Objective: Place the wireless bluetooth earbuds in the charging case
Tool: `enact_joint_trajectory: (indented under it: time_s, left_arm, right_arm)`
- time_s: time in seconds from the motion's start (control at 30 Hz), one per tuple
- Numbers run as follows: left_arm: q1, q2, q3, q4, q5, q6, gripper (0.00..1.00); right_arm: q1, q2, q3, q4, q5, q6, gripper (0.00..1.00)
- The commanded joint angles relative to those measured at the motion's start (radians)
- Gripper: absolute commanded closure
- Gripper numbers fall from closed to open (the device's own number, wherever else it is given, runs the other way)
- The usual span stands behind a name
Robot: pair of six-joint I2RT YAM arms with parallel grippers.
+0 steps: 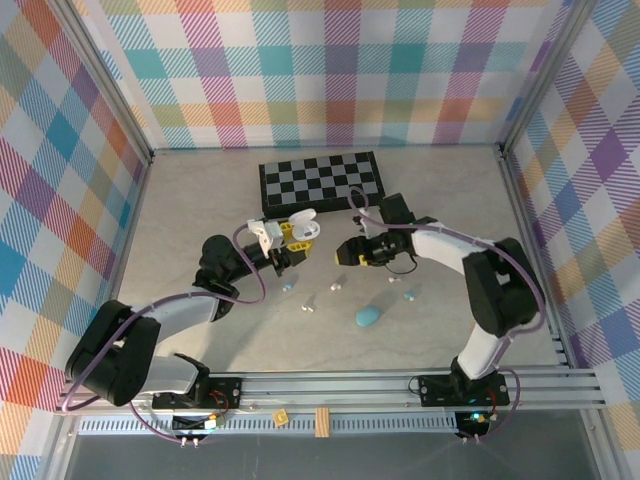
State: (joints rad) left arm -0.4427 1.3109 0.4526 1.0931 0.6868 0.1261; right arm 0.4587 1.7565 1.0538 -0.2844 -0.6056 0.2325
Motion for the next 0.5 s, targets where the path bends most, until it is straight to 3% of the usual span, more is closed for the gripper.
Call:
enact_joint_trajectory:
  time_s: [0.0,0.2,0.47]
  left_arm:
    - [0.009,-0.044,-0.015,-0.022,-0.015,-0.011,0.62]
    - [0.019,-0.08,-0.02,-0.039,-0.015,-0.018,0.63]
    - [0.024,-0.075,-0.005,-0.046,-0.002,-0.016,0.63]
  right_arm:
    - [0.037,0.083,0.075,-0.005,-0.088,-0.094,0.29]
    - [0.093,0.198,0.171,-0.056,-0.095,-0.154,0.29]
    - [0.11,0.257,0.162,-0.113,-0.075,-0.202,0.3]
